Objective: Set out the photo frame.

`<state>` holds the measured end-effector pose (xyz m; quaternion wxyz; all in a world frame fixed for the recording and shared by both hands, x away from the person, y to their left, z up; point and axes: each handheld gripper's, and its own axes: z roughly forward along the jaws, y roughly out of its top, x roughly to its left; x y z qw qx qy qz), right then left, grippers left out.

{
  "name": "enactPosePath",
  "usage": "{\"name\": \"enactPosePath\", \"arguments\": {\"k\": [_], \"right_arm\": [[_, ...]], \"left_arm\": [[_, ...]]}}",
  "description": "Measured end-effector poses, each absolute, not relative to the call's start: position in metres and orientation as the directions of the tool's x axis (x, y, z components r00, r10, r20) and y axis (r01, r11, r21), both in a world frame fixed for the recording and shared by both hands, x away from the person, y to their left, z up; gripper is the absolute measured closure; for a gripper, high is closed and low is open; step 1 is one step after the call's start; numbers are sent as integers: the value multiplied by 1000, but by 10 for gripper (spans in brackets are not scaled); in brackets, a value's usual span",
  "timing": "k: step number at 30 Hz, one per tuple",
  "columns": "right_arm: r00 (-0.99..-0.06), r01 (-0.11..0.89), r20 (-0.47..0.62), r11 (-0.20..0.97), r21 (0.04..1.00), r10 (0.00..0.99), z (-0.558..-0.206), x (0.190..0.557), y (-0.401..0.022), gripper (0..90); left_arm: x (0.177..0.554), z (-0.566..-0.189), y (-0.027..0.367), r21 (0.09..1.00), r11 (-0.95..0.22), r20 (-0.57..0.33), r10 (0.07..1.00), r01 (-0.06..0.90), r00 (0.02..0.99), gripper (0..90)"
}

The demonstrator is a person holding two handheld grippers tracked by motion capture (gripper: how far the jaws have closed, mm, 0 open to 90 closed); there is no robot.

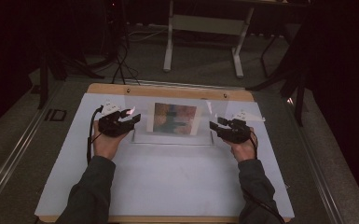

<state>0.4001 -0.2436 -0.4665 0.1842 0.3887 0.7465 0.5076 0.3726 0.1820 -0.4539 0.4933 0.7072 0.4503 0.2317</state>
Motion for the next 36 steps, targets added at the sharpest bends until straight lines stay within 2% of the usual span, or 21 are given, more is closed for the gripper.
{"name": "enactPosePath", "arguments": {"k": [26, 36], "right_arm": [[-637, 383, 122, 175, 907, 761, -470, 392, -245, 513], [-645, 367, 121, 167, 915, 754, -473, 391, -247, 518]], "left_arm": [[366, -457, 184, 908, -98, -127, 863, 408, 490, 489], [363, -461, 183, 920, -93, -115, 865, 381, 489, 484]]}}
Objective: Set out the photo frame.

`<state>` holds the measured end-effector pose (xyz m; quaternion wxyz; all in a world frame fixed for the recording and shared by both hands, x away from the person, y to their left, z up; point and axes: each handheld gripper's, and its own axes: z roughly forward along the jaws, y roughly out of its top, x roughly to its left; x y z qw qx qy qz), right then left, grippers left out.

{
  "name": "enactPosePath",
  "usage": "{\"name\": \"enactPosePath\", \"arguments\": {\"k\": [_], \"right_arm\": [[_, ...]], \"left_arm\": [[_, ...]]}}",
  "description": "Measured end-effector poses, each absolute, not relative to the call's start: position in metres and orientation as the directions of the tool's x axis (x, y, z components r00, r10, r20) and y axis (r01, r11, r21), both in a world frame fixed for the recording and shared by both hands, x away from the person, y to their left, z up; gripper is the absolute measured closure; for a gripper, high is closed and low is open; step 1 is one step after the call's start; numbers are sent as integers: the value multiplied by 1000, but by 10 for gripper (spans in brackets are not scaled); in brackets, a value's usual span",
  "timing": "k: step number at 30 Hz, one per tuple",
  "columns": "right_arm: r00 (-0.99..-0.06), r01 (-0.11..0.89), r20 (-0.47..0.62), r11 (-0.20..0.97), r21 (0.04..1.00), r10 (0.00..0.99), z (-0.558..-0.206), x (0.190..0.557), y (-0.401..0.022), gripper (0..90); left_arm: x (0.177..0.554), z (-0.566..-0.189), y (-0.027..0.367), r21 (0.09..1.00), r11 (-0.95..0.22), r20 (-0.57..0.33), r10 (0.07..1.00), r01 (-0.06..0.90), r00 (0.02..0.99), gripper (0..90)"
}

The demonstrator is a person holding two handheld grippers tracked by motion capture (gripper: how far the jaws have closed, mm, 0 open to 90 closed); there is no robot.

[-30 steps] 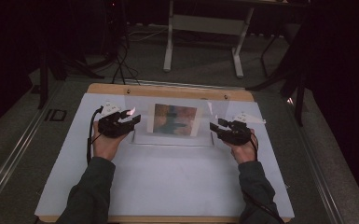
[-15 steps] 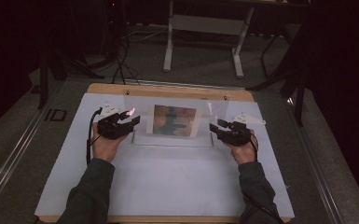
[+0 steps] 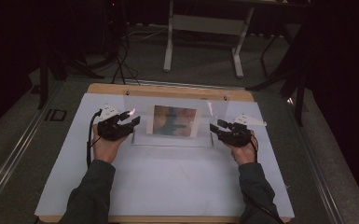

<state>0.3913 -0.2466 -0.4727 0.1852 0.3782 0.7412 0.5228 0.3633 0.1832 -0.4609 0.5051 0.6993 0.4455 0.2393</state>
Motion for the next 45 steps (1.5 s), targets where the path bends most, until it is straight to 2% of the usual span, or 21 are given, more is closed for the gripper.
{"name": "enactPosePath", "arguments": {"k": [13, 26, 45], "right_arm": [[-653, 363, 108, 185, 913, 750, -474, 392, -245, 470], [-648, 363, 102, 188, 913, 755, -475, 389, -252, 456], [-632, 405, 94, 225, 886, 769, -494, 380, -275, 462]], "left_arm": [[361, -460, 187, 928, -80, -112, 871, 363, 478, 421], [350, -460, 202, 934, -49, -135, 868, 354, 478, 444], [332, -478, 221, 924, -42, -141, 887, 381, 440, 453]]}}
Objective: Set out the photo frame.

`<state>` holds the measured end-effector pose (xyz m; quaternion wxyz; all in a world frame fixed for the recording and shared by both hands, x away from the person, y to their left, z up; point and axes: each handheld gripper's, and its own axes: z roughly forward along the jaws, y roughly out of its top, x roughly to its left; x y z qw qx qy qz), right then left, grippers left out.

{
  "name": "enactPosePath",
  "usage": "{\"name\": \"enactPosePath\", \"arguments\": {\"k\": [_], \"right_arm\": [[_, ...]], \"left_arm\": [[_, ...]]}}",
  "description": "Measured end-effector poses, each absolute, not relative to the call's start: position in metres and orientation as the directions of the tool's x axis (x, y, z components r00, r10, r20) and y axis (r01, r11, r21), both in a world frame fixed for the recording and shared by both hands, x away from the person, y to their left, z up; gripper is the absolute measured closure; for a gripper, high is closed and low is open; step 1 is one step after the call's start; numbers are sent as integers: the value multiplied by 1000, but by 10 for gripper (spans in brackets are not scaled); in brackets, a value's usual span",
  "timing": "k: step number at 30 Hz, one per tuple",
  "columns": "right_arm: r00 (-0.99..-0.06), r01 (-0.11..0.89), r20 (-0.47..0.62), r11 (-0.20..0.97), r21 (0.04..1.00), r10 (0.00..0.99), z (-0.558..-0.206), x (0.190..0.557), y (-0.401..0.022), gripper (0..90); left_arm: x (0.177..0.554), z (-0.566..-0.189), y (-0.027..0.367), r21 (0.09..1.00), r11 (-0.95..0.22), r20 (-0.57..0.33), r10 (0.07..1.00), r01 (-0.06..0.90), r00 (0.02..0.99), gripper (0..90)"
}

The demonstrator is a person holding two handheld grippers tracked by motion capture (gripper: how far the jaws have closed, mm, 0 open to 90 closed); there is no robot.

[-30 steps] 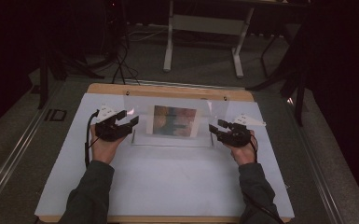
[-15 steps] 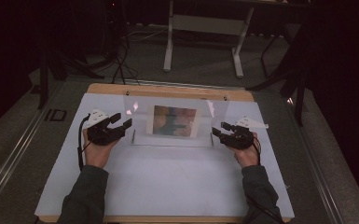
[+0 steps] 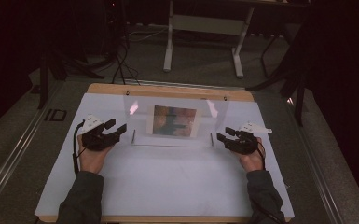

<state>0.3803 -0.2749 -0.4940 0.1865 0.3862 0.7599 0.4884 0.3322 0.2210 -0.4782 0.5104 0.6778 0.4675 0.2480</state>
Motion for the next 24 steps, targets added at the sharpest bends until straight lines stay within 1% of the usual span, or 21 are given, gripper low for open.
{"name": "enactPosePath", "arguments": {"k": [8, 18, 19, 23, 24], "right_arm": [[-614, 428, 93, 231, 874, 784, -502, 378, -286, 468], [-602, 444, 82, 248, 861, 795, -508, 378, -288, 468], [-599, 448, 83, 248, 859, 797, -509, 378, -288, 468], [-589, 454, 88, 239, 858, 803, -509, 377, -292, 468], [-586, 454, 82, 243, 858, 806, -509, 377, -293, 468]], "left_arm": [[326, -487, 227, 916, -50, -132, 899, 398, 417, 455], [320, -501, 233, 903, -54, -120, 921, 426, 370, 455], [321, -505, 234, 895, -60, -117, 925, 442, 363, 455], [321, -507, 234, 889, -70, -107, 930, 453, 353, 455], [322, -509, 234, 883, -85, -89, 936, 462, 342, 455]]}}
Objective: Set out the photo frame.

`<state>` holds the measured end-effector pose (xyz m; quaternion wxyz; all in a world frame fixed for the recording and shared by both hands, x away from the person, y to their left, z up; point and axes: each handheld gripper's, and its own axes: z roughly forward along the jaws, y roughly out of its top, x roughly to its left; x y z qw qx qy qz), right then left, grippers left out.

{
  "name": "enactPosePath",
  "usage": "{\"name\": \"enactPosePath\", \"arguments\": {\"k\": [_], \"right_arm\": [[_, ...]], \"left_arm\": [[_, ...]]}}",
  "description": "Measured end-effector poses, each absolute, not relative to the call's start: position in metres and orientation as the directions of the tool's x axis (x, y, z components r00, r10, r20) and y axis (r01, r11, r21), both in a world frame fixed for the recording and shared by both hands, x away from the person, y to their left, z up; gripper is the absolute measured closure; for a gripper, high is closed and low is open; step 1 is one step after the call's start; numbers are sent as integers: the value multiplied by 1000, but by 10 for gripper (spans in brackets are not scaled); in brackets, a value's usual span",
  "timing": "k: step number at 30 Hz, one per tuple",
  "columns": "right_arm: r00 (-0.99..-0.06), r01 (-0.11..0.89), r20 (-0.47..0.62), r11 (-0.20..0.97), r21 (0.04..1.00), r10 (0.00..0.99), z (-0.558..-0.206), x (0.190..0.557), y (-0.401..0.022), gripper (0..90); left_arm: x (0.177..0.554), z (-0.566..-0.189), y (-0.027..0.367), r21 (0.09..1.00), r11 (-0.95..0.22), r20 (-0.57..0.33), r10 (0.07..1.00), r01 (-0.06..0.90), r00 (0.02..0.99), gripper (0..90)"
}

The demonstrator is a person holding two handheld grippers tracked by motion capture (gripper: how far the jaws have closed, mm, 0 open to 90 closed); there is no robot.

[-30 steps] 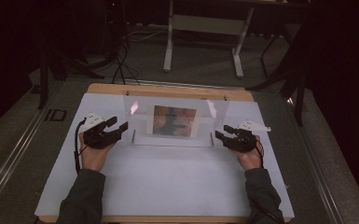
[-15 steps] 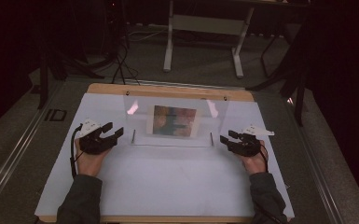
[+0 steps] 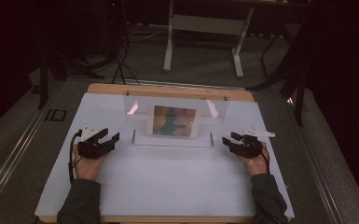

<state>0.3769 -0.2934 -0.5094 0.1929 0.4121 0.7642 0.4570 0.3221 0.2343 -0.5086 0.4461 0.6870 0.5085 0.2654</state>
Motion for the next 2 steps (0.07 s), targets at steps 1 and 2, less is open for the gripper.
{"name": "enactPosePath", "arguments": {"k": [1, 2], "right_arm": [[-583, 457, 84, 241, 856, 808, -510, 377, -294, 468], [-579, 461, 80, 245, 853, 811, -511, 377, -294, 467]], "left_arm": [[322, -509, 234, 883, -85, -89, 936, 462, 342, 455], [323, -510, 233, 875, -103, -66, 942, 473, 328, 455]]}}
